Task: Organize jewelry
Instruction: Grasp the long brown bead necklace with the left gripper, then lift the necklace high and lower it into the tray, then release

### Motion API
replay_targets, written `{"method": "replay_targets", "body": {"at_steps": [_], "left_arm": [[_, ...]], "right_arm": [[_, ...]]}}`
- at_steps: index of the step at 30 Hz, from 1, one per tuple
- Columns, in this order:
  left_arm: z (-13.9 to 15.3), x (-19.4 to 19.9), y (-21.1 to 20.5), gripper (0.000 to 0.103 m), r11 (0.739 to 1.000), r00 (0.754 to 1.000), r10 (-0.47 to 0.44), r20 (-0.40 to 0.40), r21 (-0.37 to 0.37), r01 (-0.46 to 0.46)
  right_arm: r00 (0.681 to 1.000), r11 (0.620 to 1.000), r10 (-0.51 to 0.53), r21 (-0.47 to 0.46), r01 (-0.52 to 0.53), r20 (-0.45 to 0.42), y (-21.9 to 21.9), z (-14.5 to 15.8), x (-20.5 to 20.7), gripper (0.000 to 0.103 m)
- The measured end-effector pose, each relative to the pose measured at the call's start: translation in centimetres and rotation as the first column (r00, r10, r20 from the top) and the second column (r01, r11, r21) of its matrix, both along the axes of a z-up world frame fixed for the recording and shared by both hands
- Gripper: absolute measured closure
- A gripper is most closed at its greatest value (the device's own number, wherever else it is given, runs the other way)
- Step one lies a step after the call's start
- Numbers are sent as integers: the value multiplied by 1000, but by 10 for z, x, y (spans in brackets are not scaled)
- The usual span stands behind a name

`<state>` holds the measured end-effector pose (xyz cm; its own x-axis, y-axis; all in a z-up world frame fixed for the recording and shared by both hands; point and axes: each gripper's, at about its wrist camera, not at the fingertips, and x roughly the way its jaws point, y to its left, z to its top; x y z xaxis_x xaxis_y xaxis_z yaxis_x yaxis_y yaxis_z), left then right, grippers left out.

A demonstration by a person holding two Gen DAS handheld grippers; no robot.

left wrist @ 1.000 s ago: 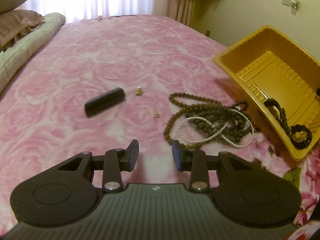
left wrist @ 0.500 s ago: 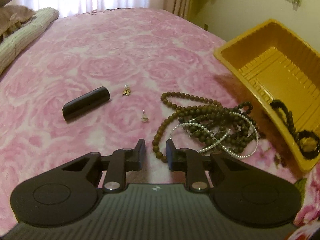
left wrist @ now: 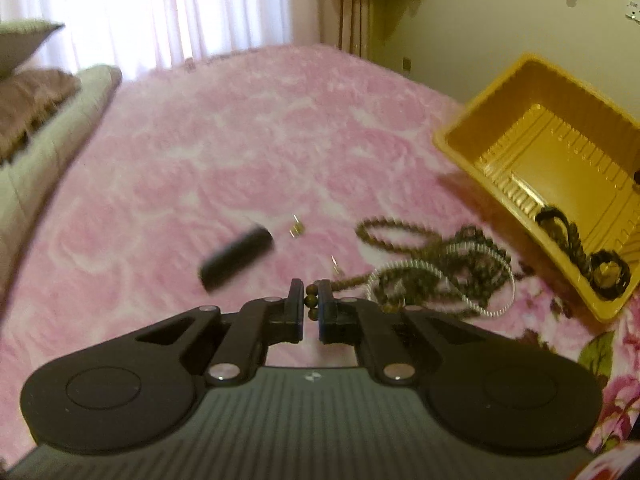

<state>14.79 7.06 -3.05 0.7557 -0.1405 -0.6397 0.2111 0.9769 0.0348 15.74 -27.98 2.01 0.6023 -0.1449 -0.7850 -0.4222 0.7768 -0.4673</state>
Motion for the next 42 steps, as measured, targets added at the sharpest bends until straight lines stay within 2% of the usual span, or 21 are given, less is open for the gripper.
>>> {"method": "replay_targets", "body": {"at_steps": [6, 10, 14, 23, 32, 38, 42], "left_arm": [[44, -3, 12, 97, 999, 995, -8, 98, 36, 4], [73, -2, 22, 97, 1000, 988, -9, 152, 14, 7], [101, -1, 24, 97, 999, 979, -25, 202, 26, 20], [149, 1, 16, 97, 997, 961, -83, 265, 27, 79], [190, 7, -31, 97, 980, 927, -192, 322, 13, 199], [210, 11, -81, 97, 952, 891, -286, 352, -7, 308], [206, 20, -120, 97, 928, 877, -347, 333, -17, 373]], "right_arm": [[1000, 1000, 5, -7, -5, 1, 3, 3, -1, 98], [1000, 1000, 7, -11, -7, 1, 4, 3, 0, 98], [1000, 1000, 10, -13, -10, 3, 4, 4, -1, 98], [1000, 1000, 10, -13, -10, 3, 4, 4, -1, 98], [1000, 1000, 20, -17, -20, 6, 7, 8, -1, 98], [1000, 1000, 21, -15, -21, 6, 6, 9, -1, 98], [1000, 1000, 21, -13, -21, 7, 6, 9, -1, 98]]}}
